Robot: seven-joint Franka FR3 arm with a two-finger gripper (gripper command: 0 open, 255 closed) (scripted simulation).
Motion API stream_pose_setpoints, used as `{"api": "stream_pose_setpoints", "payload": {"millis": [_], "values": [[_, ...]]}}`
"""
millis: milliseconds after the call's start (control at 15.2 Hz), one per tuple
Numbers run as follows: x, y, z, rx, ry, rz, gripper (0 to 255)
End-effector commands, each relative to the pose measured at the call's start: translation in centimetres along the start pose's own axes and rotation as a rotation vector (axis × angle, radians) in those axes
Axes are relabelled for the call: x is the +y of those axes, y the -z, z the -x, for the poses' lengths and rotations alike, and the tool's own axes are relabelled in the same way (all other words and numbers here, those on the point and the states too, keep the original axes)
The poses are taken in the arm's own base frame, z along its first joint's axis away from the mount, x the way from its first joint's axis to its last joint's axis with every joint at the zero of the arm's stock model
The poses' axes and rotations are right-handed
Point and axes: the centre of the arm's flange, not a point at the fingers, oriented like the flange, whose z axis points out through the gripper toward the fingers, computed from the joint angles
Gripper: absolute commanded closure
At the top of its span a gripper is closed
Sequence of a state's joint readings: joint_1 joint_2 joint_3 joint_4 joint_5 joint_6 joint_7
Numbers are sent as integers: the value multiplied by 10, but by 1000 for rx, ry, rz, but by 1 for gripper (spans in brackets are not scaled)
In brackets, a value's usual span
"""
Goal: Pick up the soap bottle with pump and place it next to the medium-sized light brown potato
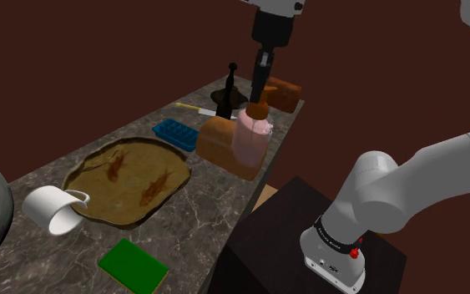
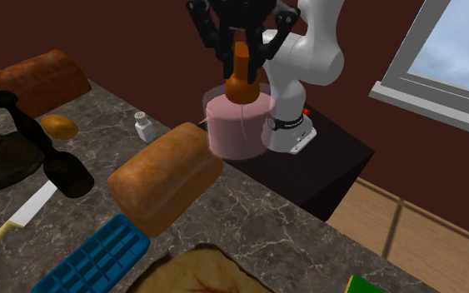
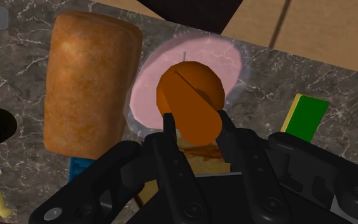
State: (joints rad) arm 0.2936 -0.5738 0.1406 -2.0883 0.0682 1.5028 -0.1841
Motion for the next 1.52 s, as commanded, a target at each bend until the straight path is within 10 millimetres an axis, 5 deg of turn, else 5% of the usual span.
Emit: {"api": "stream_pose_setpoints", "payload": {"millis": [0, 924, 1452], "values": [[0, 11, 0, 0, 0, 0, 255], [0, 84, 1, 0, 0, 0, 255], [101, 57, 22, 0, 0, 0, 255]]}}
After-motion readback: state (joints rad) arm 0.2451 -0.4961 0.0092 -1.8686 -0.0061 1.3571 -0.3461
